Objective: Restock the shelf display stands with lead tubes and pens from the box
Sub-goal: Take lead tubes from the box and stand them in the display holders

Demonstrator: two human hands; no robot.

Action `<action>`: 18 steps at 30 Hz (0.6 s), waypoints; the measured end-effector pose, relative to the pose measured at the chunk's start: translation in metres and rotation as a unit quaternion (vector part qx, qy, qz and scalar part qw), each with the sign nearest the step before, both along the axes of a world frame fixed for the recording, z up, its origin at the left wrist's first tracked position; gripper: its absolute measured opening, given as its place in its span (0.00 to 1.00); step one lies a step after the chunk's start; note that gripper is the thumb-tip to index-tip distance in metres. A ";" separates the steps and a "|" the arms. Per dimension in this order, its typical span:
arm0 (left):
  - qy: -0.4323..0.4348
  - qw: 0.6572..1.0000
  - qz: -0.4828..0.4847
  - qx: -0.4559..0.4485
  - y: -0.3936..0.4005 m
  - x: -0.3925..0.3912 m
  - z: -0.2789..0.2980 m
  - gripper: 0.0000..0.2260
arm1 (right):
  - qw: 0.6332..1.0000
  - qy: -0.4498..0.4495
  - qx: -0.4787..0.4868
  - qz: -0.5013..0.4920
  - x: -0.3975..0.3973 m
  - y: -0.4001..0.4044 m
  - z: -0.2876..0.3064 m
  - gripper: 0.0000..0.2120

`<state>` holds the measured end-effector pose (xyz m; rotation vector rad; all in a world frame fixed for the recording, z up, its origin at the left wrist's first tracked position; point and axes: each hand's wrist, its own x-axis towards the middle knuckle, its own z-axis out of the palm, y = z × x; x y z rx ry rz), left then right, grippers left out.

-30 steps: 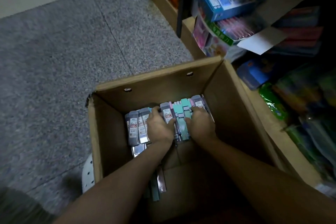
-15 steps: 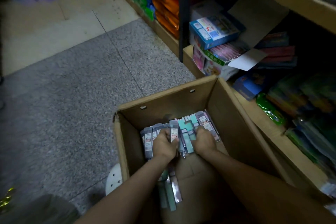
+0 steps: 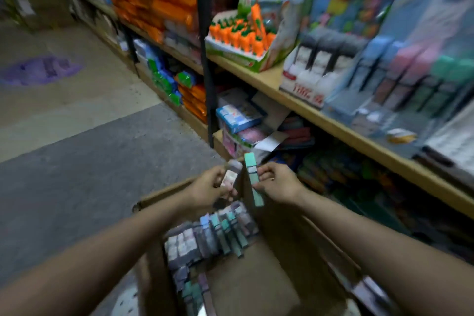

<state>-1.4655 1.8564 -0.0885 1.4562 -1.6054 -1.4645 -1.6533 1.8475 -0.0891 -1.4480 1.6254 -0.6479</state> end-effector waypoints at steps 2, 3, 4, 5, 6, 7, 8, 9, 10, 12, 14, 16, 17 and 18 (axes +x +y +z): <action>0.063 0.997 0.010 -0.037 -0.012 -0.024 0.040 0.06 | 0.998 -0.018 -0.055 -0.011 -0.021 0.007 0.048 0.11; 0.098 0.993 0.031 -0.051 -0.017 -0.037 0.059 0.06 | 0.996 -0.024 -0.081 -0.023 -0.032 0.012 0.070 0.11; 0.132 0.988 0.051 -0.062 -0.021 -0.050 0.075 0.07 | 0.993 -0.025 -0.106 -0.037 -0.043 0.019 0.090 0.12; 0.159 0.983 0.061 -0.073 -0.024 -0.062 0.090 0.06 | 0.990 -0.026 -0.129 -0.051 -0.055 0.025 0.109 0.12; 0.177 0.979 0.061 -0.085 -0.027 -0.075 0.102 0.05 | 0.986 -0.026 -0.153 -0.064 -0.067 0.032 0.125 0.13; 0.195 0.975 0.051 -0.093 -0.029 -0.087 0.112 0.04 | 0.981 -0.020 -0.177 -0.079 -0.080 0.039 0.140 0.13; 0.214 0.971 0.038 -0.096 -0.031 -0.099 0.119 0.03 | 0.975 -0.007 -0.200 -0.097 -0.093 0.046 0.154 0.13; 0.231 0.968 0.023 -0.095 -0.033 -0.110 0.125 0.04 | 0.969 0.007 -0.218 -0.116 -0.107 0.052 0.165 0.13; 0.245 0.965 0.007 -0.093 -0.035 -0.120 0.128 0.05 | 0.964 0.019 -0.229 -0.137 -0.120 0.058 0.175 0.13; 0.264 0.961 -0.020 -0.084 -0.036 -0.137 0.130 0.05 | 0.954 0.027 -0.236 -0.183 -0.143 0.068 0.190 0.13; 0.269 0.959 -0.042 -0.072 -0.037 -0.151 0.129 0.05 | 0.942 0.050 -0.240 -0.227 -0.164 0.074 0.200 0.14; 0.267 0.959 -0.059 -0.072 -0.036 -0.160 0.129 0.06 | 0.935 0.069 -0.239 -0.252 -0.179 0.078 0.206 0.16; 0.265 0.959 -0.066 -0.075 -0.036 -0.164 0.130 0.06 | 0.933 0.072 -0.241 -0.257 -0.185 0.079 0.208 0.17; 0.264 0.958 -0.071 -0.080 -0.035 -0.168 0.133 0.06 | 0.931 0.078 -0.246 -0.257 -0.190 0.079 0.209 0.18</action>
